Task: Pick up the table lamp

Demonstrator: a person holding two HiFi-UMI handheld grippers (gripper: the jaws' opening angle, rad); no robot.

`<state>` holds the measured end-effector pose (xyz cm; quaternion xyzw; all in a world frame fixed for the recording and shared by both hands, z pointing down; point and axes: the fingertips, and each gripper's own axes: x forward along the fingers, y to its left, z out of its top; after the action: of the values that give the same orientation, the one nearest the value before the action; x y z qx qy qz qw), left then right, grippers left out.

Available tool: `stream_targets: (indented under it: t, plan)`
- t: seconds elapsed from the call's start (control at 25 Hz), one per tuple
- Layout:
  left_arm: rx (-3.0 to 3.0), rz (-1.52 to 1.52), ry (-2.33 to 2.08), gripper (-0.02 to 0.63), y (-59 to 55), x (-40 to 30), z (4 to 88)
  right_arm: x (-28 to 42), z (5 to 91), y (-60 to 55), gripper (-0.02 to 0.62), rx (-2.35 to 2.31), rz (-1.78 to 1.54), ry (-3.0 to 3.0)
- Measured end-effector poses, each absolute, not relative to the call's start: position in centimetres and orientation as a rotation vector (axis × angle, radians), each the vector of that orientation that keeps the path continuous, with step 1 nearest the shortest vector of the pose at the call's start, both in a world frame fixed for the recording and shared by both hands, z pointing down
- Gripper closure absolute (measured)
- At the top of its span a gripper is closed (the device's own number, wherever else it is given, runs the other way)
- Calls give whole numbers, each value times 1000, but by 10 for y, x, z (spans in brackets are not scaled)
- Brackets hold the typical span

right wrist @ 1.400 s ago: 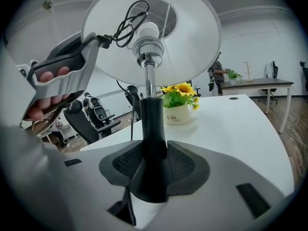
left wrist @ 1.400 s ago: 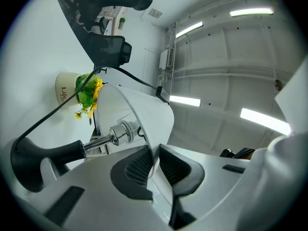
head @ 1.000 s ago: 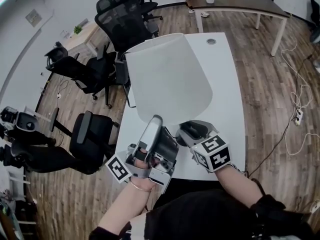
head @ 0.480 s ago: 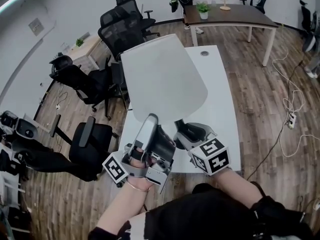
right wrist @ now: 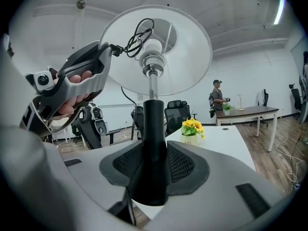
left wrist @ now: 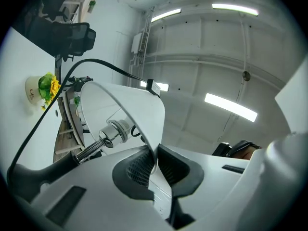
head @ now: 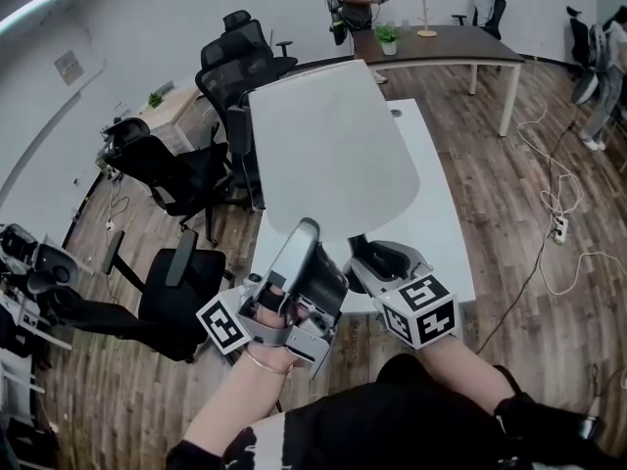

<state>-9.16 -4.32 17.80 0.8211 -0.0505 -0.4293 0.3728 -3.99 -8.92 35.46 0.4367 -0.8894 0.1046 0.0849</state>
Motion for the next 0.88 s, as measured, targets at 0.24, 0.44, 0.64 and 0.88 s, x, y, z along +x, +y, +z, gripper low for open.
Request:
stream_targets:
  t: [0.24, 0.44, 0.64, 0.88]
  plan:
    - [2145, -1057, -44, 572, 14, -103, 168, -52, 343, -40, 431, 1373, 286, -2638]
    - [2127, -1067, 3, 572, 55, -118, 166, -63, 339, 2, 431, 1412, 261, -2621]
    - [2140, -1051, 18, 572, 82, -131, 167, -73, 340, 29, 431, 1459, 232, -2621]
    - [2141, -1041, 17, 572, 104, -139, 167, -81, 341, 54, 430, 1474, 248, -2609]
